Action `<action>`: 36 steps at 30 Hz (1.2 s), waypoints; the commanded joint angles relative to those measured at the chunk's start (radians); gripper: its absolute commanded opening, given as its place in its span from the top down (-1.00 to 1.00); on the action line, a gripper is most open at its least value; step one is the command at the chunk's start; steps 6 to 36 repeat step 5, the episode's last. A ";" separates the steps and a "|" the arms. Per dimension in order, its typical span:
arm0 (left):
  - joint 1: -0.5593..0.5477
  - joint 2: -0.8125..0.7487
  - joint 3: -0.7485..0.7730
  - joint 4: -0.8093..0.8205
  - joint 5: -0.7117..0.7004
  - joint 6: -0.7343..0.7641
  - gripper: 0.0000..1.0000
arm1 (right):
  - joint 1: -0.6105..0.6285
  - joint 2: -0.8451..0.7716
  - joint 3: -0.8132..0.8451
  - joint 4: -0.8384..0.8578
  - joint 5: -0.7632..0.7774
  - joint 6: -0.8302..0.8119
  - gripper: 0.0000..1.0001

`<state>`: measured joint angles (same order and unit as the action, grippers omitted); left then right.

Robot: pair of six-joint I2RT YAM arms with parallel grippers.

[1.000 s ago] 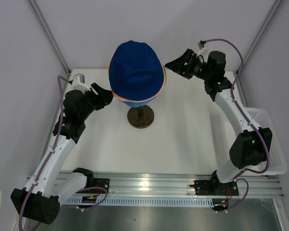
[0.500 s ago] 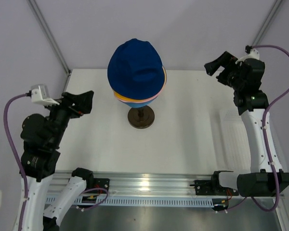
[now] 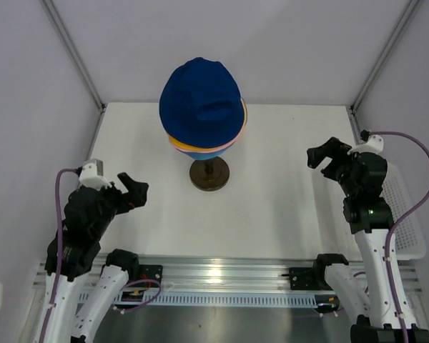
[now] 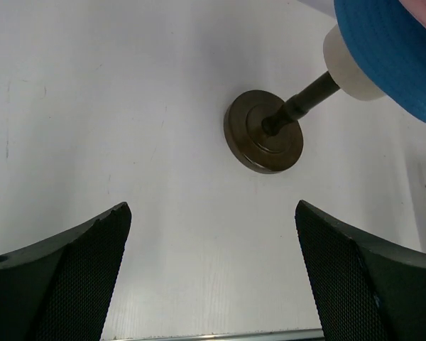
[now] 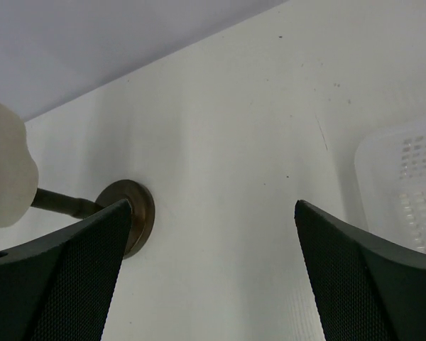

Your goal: Stack the hats

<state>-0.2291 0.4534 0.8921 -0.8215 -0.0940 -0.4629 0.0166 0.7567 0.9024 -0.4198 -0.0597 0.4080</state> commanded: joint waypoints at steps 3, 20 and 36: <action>-0.003 -0.111 -0.013 0.015 0.000 0.015 -0.99 | 0.003 0.019 0.000 0.113 0.000 0.023 -0.99; -0.003 -0.136 -0.013 0.013 -0.003 0.026 -0.99 | 0.003 0.039 0.003 0.122 -0.029 0.028 -0.99; -0.003 -0.136 -0.013 0.013 -0.003 0.026 -0.99 | 0.003 0.039 0.003 0.122 -0.029 0.028 -0.99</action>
